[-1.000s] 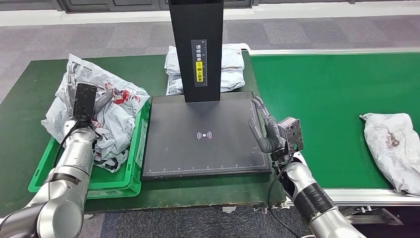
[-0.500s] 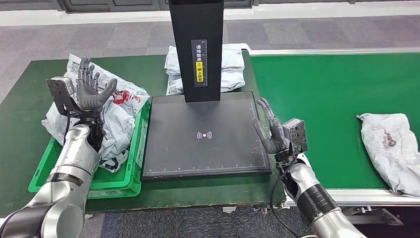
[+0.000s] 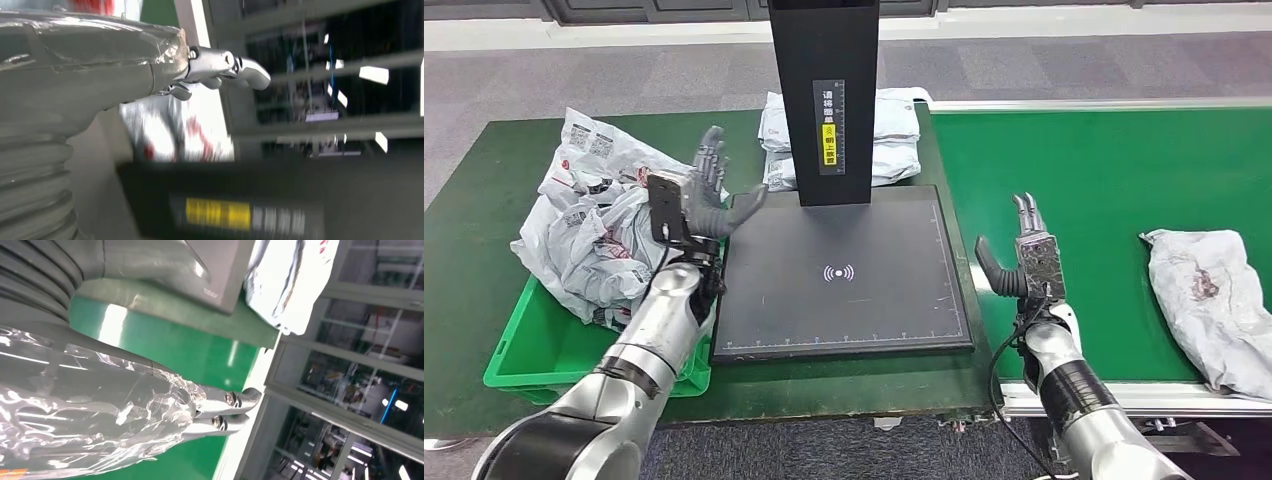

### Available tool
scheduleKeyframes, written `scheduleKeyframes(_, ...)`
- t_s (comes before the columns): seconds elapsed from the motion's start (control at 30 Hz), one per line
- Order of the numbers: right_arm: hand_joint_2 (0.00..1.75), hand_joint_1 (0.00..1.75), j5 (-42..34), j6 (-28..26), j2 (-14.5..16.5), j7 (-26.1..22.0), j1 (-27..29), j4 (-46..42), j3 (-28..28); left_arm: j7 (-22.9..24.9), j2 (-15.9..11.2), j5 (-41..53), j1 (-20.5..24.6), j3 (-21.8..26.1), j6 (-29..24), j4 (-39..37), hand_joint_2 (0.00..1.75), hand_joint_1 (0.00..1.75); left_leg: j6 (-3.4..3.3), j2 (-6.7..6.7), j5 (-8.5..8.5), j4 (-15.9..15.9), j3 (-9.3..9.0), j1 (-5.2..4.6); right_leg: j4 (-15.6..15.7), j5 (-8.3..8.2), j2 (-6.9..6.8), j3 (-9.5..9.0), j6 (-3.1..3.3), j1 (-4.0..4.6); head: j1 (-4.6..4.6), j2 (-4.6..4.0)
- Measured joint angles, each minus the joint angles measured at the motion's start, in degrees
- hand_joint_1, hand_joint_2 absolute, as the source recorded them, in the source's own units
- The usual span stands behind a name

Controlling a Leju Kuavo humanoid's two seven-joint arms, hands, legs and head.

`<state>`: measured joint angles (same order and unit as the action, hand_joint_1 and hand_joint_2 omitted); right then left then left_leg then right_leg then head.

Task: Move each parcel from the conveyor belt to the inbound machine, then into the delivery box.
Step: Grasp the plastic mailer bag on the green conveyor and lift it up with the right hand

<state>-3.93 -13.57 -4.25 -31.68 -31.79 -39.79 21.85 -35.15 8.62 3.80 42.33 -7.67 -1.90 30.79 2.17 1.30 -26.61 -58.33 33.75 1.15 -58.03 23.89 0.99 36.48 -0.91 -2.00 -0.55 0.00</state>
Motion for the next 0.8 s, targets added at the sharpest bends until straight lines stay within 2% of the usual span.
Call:
scheduleKeyframes(0.17, 1.75, 0.00, 1.8, -2.3, -0.2, 0.8, 0.6, 0.9, -1.7, 0.1, 2.0, -0.9, 0.0, -2.4, -0.3, -1.2, 1.75, 0.00, -0.02, -0.17, -0.05, 0.0, -0.07, 0.00, 0.0, 0.01, 0.13, 0.10, -0.01, 0.02, -0.04, 0.00)
scheduleKeyframes(0.3, 1.75, 0.00, 4.5, -8.8, -1.3, 0.4, 2.6, 1.4, -3.6, 1.9, 4.6, -1.9, -0.4, -3.8, -1.0, -2.7, 1.75, 0.00, -0.04, 0.13, -0.03, 0.0, -0.02, 0.01, 0.0, 0.10, -0.15, -0.03, -0.09, 0.02, -0.02, 0.00)
scheduleKeyframes(0.57, 1.75, 0.00, 8.3, -17.0, -2.6, -0.6, 7.0, 3.8, -10.4, -0.1, 9.7, -2.6, -1.8, -6.8, -10.2, -5.0, 1.75, 0.00, -0.23, 0.08, -0.16, 0.0, 0.00, -0.11, 0.0, 0.16, -0.09, -0.04, -0.20, -0.11, -0.02, 0.00)
scheduleKeyframes(0.8, 1.75, 0.00, 9.8, -18.9, -3.0, -2.2, 8.8, 8.0, -15.8, -2.2, 11.6, -11.1, -3.2, -10.1, -16.5, -6.2, 1.75, 0.00, -0.23, 0.07, -0.18, 0.0, 0.00, -0.11, 0.0, 0.20, -0.08, -0.03, -0.24, -0.11, -0.02, 0.00)
